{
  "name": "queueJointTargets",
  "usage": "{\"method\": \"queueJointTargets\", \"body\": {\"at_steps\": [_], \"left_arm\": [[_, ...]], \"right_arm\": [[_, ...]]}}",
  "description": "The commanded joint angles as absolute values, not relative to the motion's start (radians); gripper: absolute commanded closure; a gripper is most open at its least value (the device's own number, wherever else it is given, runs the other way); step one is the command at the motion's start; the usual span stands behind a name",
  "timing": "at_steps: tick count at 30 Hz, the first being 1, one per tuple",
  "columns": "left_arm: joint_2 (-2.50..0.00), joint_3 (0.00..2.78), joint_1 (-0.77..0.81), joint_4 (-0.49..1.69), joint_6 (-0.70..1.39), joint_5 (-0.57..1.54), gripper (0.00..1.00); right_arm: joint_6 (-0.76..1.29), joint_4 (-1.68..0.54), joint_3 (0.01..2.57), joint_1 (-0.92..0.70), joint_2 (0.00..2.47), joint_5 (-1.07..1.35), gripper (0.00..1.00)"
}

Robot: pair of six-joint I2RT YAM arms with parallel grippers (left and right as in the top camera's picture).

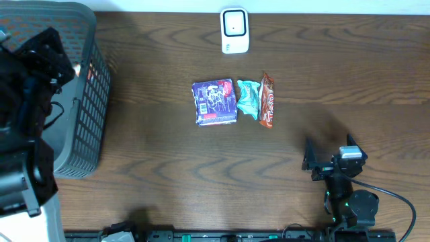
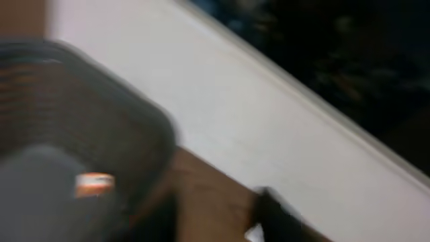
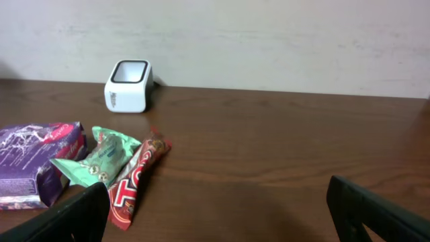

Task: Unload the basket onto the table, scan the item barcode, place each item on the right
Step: 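Reach the left gripper into the basket and grasp the orange Kleenex box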

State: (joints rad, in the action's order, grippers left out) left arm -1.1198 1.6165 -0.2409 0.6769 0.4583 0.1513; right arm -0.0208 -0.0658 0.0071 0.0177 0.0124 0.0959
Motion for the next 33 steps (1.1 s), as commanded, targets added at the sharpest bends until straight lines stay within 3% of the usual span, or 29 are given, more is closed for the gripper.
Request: {"method": "queueJointTargets", "body": {"at_steps": [1,3,12,16,23,28,33], "left_arm": [[-1.187,1.619,-0.252,0.691,0.413,-0.167,0.38],[-1.247,1.619,-0.281,0.693,0.392,-0.189,0.28],[-1.496,1.619,-0.402,0.694,0.393,-0.087,0.23],[-1.597,1.619,-0.447,0.694,0.393,0.055,0.08],[-1.729,1.619,-0.504,0.699,0.392,0.191,0.08],[-1.812,1.618,-0.501,0.716,0.202,0.314,0.07],[-1.881,1.61,-0.498,0.738,0.176,0.314,0.08]], "right_arm": [[-0.031,-0.07,0.006,0.025,0.007,0.091,0.01],[-0.031,-0.07,0.006,0.025,0.007,0.091,0.01],[-0.031,-0.07,0.006,0.025,0.007,0.091,0.01],[-0.031,-0.07,0.006,0.025,0.007,0.091,0.01],[-0.031,-0.07,0.006,0.025,0.007,0.091,0.01],[-0.031,-0.07,0.006,0.025,0.007,0.091,0.01],[-0.031,-0.07,0.006,0.025,0.007,0.091,0.01]]}}
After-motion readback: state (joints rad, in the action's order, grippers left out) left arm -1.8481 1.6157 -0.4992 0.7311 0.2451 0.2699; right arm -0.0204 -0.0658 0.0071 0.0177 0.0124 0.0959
